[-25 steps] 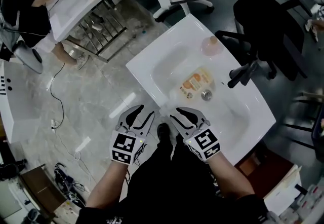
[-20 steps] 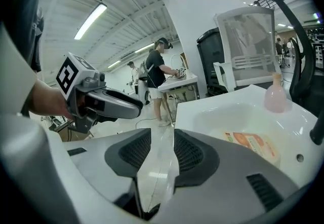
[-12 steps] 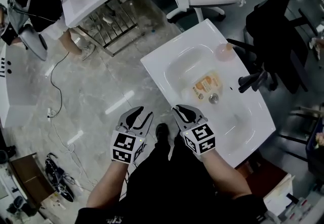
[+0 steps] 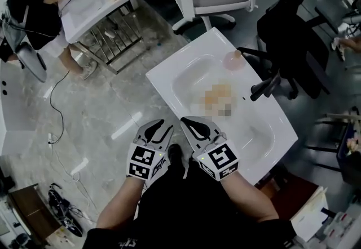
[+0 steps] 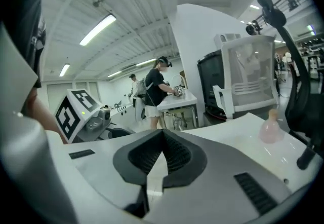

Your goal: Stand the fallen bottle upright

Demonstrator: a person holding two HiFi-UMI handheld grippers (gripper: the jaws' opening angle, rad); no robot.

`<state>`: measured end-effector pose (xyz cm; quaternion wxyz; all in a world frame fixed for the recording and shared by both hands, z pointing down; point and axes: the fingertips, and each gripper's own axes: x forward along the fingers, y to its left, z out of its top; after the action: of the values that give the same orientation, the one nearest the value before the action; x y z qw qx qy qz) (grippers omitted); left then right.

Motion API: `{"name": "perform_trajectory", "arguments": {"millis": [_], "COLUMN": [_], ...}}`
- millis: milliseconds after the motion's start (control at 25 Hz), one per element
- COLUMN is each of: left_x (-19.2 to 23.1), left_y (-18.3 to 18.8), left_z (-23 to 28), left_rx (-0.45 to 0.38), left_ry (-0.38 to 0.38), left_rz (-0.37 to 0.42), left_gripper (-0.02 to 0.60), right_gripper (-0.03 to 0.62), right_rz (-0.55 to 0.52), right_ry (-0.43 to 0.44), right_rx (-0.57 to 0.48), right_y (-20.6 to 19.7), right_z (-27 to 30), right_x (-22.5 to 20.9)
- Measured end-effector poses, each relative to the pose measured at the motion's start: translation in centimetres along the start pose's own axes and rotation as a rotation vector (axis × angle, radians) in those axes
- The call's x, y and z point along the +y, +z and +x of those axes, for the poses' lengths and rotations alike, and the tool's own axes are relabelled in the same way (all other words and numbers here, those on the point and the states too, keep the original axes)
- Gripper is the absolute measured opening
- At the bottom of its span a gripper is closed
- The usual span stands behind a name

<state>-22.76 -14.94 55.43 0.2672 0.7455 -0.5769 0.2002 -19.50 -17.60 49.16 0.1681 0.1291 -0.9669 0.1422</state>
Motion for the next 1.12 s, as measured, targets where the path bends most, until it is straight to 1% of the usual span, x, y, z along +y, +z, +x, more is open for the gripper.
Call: {"name": "perform_trajectory", "arguments": {"millis": [120,280,360,440,560,760,800,880,1040,1120], "left_x": [-1.8,-2.5,-3.1,-4.0,-5.1,-5.0,-4.8,-4.5,-4.3,-4.3], "left_y": [0.2,-0.3,-0.5,-0.8,-1.8,-2.7,-2.8,-2.9,-3.1,-3.3], "left_z": [0.8,1.6,2.3,3.1,4.6,7.2,7.6,8.0,8.3,8.5], "left_rx": [0.007,0.022,0.029,0.043,0.085,0.131,0.139,0.152,0.173,0.194], "left_ry": [-0.046,-0.073,-0.088,-0.105,-0.131,-0.119,-0.111,-0.098,-0.109,-0.095], "left_rz": [0.032,0.055,0.078,0.110,0.133,0.168,0.180,0.195,0.204,0.225], "left_gripper": [0.144,0.147,0.168,0.204,0.238,0.236,0.224,0.157,0.155,0.163], "right_gripper": [0.015,0.016,0.024,0.029,0.031,0.031,0.031,0.031,0.031,0.031], "right_rz": [0.082,0.115,0.128,0.155,0.191,0.221,0.227,0.236,0.259,0.272], "right_ry": [-0.108,-0.207,-0.242,-0.270,-0.289,-0.282,-0.284,-0.287,-0.292,-0.292], "right_rx": [0.022,0.067,0.073,0.065,0.055,0.064,0.066,0.070,0.071,0.066], "right_y": [-2.1,-5.4,-6.5,-7.3,-8.3,-9.9,-10.2,-10.7,-11.3,-11.3], "right_z": [-2.3,-5.3,-6.4,-7.4,-8.3,-8.6,-8.7,-9.0,-9.5,-9.6], "right_x": [-3.2,-6.2,-7.3,-8.3,-8.9,-8.8,-8.9,-9.2,-9.9,-10.2]}}
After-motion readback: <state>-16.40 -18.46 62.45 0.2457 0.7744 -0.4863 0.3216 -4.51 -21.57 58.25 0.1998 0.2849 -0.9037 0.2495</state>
